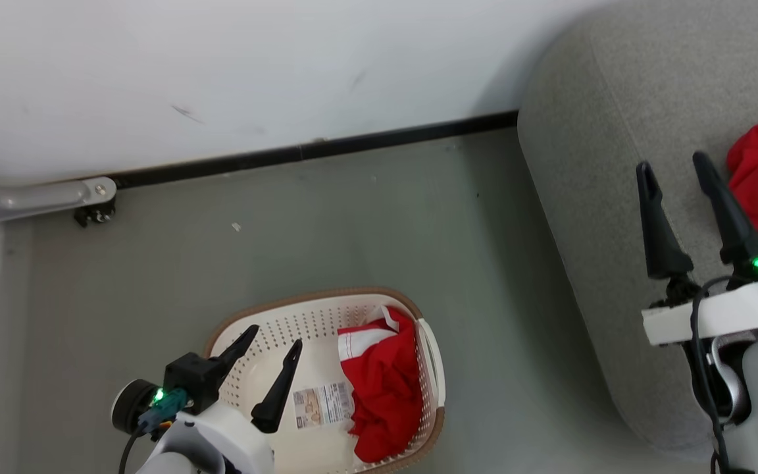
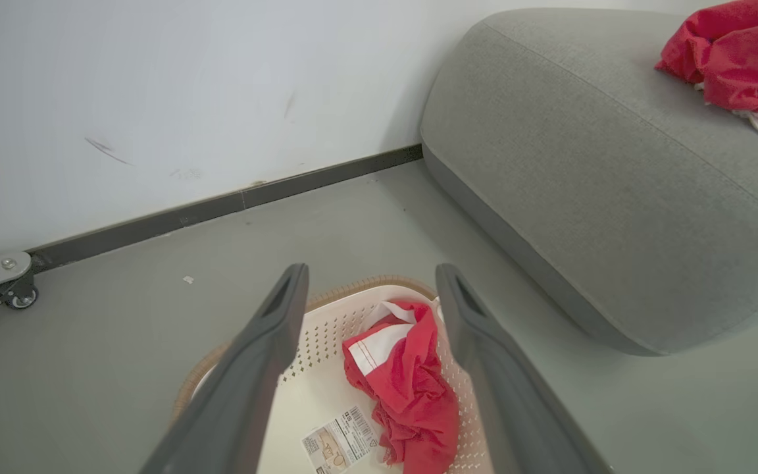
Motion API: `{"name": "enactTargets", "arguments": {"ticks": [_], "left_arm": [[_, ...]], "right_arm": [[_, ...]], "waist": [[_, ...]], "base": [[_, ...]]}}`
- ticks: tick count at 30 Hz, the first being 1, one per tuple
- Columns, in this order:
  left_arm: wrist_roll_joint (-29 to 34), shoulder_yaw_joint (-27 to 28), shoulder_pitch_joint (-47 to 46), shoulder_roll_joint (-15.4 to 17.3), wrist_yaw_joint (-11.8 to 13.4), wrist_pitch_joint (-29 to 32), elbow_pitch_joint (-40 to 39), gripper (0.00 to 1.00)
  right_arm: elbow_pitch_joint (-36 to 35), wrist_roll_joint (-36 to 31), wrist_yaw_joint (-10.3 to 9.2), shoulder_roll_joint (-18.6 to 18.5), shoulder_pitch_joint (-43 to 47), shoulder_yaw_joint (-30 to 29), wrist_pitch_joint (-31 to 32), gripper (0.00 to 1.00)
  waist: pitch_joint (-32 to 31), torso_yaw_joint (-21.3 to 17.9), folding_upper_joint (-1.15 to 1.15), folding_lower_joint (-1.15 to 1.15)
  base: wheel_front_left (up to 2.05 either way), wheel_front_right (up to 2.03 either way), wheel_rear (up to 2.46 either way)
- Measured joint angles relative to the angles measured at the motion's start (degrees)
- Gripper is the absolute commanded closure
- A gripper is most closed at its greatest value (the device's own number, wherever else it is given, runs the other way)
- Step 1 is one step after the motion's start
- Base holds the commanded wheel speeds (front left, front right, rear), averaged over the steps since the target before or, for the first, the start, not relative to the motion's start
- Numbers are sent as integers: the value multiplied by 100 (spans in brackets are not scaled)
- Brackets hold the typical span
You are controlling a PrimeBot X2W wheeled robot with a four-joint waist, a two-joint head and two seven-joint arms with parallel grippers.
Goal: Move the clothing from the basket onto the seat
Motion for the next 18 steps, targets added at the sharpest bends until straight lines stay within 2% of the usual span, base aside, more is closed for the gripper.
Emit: {"name": "enactTargets", "arguments": {"ticks": [18], "left_arm": [[-144,-719,-1140,-7,0,573,554,0]], "right_arm": [[-208,57,0,-42,-1009,234,-11,0]], "waist": [[1144,-251,0,0]], "base": [[0,0,0]]}}
